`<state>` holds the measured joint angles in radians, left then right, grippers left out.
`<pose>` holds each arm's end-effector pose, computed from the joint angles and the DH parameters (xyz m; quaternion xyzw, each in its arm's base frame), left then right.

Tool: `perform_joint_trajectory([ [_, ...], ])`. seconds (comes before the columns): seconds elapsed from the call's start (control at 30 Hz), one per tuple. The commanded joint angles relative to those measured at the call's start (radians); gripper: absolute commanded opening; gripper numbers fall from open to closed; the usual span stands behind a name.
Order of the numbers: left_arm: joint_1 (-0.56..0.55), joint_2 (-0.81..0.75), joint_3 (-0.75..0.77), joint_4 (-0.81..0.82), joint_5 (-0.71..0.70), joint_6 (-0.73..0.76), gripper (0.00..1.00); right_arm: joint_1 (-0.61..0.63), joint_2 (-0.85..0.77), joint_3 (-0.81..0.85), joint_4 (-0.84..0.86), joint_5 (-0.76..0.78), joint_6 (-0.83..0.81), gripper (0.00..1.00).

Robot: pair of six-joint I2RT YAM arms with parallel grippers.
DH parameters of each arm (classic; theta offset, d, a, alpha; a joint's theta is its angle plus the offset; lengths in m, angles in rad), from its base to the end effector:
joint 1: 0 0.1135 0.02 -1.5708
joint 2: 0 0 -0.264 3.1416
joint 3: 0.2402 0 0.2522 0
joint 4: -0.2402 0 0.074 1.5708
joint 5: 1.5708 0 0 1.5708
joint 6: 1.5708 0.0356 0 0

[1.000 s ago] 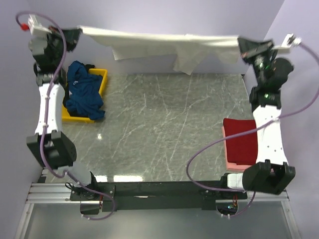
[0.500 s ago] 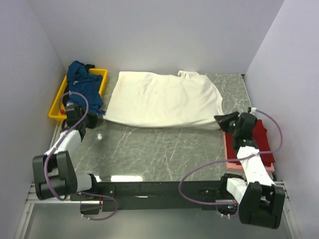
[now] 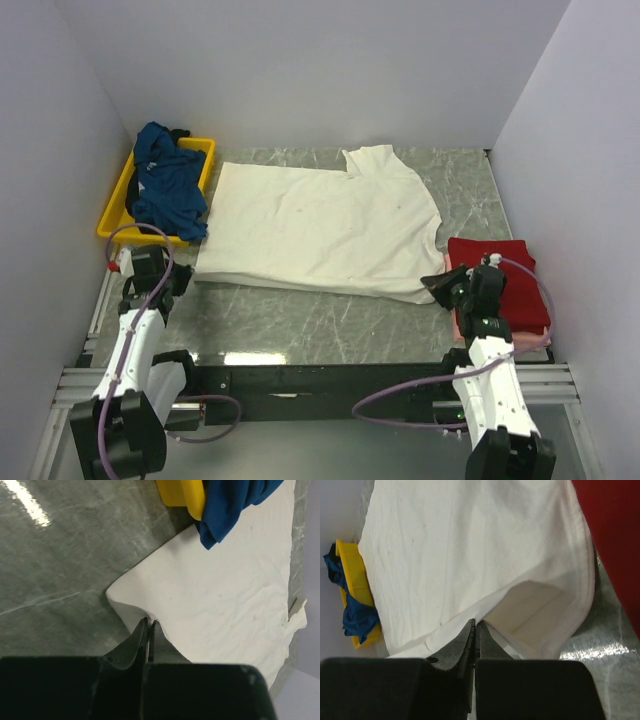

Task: Fold and stack the t-shirts
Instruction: Flatten the tshirt out

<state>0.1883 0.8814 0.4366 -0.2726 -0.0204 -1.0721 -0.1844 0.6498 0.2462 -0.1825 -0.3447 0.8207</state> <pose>0.1783 0.0347 0.1939 -0.5398 0.7329 -0.1686 0.3781 0.1479 -0.0153 0.1727 0.3471 0.7999 0.2892 0.3951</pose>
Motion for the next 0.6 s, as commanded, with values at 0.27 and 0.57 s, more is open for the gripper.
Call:
perform_joint_trajectory([
  [0.27,-0.001,-0.133,-0.056,-0.129,-0.062,-0.048,0.19,-0.007,-0.246,0.047,-0.349,-0.048,-0.098,0.5],
  [0.57,0.0,-0.186,-0.062,-0.178,-0.047,-0.051,0.23,-0.007,-0.245,0.137,-0.405,0.035,-0.13,0.56],
])
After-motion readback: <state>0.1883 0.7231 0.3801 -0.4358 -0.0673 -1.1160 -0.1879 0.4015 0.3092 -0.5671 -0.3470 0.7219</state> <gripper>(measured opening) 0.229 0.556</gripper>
